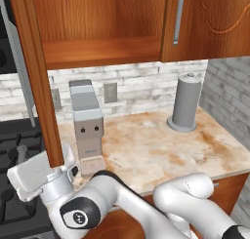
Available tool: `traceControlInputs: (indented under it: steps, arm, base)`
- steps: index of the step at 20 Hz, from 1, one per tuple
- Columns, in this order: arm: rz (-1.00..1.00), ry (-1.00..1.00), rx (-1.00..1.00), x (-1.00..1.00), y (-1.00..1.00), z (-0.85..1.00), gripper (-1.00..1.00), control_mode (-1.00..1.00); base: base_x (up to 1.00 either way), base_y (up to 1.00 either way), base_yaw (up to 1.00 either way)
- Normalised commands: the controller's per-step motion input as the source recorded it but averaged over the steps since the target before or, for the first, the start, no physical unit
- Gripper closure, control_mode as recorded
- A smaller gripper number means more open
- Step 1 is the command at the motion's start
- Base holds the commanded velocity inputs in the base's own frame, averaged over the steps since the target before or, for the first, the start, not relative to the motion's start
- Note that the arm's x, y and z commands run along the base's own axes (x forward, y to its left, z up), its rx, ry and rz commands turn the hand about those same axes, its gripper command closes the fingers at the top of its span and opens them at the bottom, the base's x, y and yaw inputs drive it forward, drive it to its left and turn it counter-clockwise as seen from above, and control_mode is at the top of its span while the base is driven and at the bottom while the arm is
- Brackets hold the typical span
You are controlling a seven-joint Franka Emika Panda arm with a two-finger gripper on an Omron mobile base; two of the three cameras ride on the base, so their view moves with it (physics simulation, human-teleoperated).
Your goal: Close all open cabinet doors.
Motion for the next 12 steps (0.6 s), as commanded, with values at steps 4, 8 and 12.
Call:
traceControlInputs:
  steps: [4,8,12]
  arm:
    - [0.01,-0.12,0.06,0.01,0.16,0.08,-1.00,-1.00]
    - [0.01,-0.07,0.11,0.08,0.26,0.00,-1.00,-1.00]
    - [0.01,-0.07,0.07,0.01,0.28,0.04,-1.00,-1.00]
  base:
    - [0.00,0.00,0.00]
    - [0.00,0.00,0.00]
    - [0.00,0.00,0.00]
